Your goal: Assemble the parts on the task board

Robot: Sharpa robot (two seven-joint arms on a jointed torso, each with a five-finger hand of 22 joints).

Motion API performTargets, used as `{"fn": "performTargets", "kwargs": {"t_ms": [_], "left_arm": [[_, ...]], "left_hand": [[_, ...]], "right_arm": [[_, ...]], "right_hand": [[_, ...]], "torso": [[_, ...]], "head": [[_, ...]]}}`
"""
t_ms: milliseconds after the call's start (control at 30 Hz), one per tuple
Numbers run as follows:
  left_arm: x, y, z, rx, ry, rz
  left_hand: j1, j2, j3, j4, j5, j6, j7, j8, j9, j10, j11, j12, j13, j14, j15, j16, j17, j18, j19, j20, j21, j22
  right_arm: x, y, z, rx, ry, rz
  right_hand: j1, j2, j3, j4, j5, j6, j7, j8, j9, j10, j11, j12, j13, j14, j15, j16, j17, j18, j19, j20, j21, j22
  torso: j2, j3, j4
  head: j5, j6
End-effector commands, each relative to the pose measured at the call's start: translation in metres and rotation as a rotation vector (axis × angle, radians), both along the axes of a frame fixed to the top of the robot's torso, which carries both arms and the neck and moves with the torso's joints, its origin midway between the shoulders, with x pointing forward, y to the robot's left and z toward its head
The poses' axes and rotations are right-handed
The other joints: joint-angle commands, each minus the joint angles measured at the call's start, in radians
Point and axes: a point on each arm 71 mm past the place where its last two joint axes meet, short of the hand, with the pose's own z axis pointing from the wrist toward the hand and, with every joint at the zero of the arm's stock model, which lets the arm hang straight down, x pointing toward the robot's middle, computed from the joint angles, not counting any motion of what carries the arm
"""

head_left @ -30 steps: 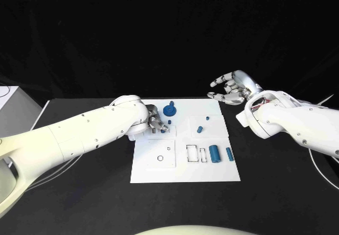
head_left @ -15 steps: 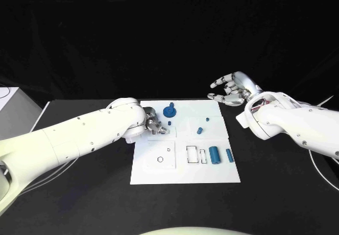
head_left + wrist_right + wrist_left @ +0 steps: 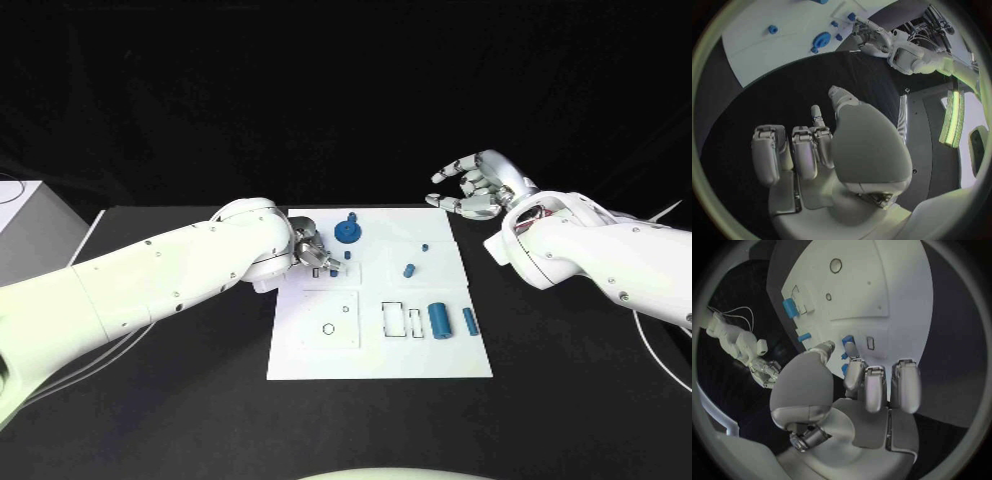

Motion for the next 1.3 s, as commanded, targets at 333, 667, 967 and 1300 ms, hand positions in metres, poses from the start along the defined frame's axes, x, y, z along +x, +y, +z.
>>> {"fn": "performTargets", "kwargs": {"t_ms": [333,667,967,1300], "left_arm": [[0.009,0.01,0.023,-0.114,0.008,0.05],[0.029,0.039,0.026,-0.148,-0.033,0.159],[0.05,0.052,0.034,-0.139,-0.091,0.224],[0.061,0.049,0.034,-0.136,-0.095,0.239]], "left_hand": [[0.039,0.036,-0.075,0.0,-0.002,-0.024,0.017,-0.027,0.003,-0.03,0.012,-0.035,-0.04,0.109,0.005,0.004,0.263,-0.005,-0.02,0.001,-0.021,-0.027],[0.134,0.053,-0.018,0.0,0.013,-0.109,0.07,-0.148,-0.075,-0.135,0.057,-0.139,-0.181,0.099,0.042,-0.012,0.236,0.01,-0.066,0.026,-0.059,-0.097],[0.116,0.038,-0.024,0.002,0.011,-0.104,0.077,-0.157,-0.09,-0.136,0.064,-0.136,-0.182,0.1,0.049,-0.01,0.24,0.009,-0.063,0.034,-0.058,-0.093],[0.106,0.035,-0.03,0.002,0.011,-0.103,0.078,-0.158,-0.094,-0.139,0.065,-0.137,-0.186,0.1,0.05,-0.01,0.24,0.01,-0.064,0.036,-0.058,-0.093]], "right_arm": [[0.0,-0.001,0.0,-0.008,-0.01,0.005],[-0.002,-0.002,0.001,-0.007,-0.009,0.005],[-0.003,-0.003,0.002,-0.006,-0.011,0.005],[-0.003,0.0,0.004,-0.006,-0.016,0.01]], "right_hand": [[-0.007,-0.001,-0.001,0.005,0.006,-0.007,0.0,0.004,0.002,0.034,-0.004,-0.005,0.203,0.099,-0.005,-0.003,0.245,0.009,0.067,-0.005,-0.003,0.191],[-0.01,0.001,0.0,0.004,0.007,-0.009,0.0,0.004,0.002,0.034,-0.004,-0.005,0.204,0.099,-0.005,-0.003,0.245,0.008,0.068,-0.005,-0.001,0.193],[-0.011,0.001,0.0,0.004,0.008,-0.009,0.0,0.004,0.002,0.035,-0.004,-0.004,0.204,0.099,-0.005,-0.003,0.245,0.008,0.068,-0.005,-0.001,0.193],[-0.011,0.001,0.0,0.004,0.008,-0.009,0.0,0.004,0.002,0.035,-0.004,-0.004,0.204,0.099,-0.005,-0.003,0.245,0.008,0.068,-0.005,-0.001,0.193]], "torso": [[0.002,0.002,-0.0006],[0.006,0.0013,-0.0036],[0.018,-0.0006,-0.0103],[0.034,-0.0021,-0.0158]], "head": [[0.006,0.012],[0.011,0.027],[0.016,0.042],[0.022,0.051]]}}
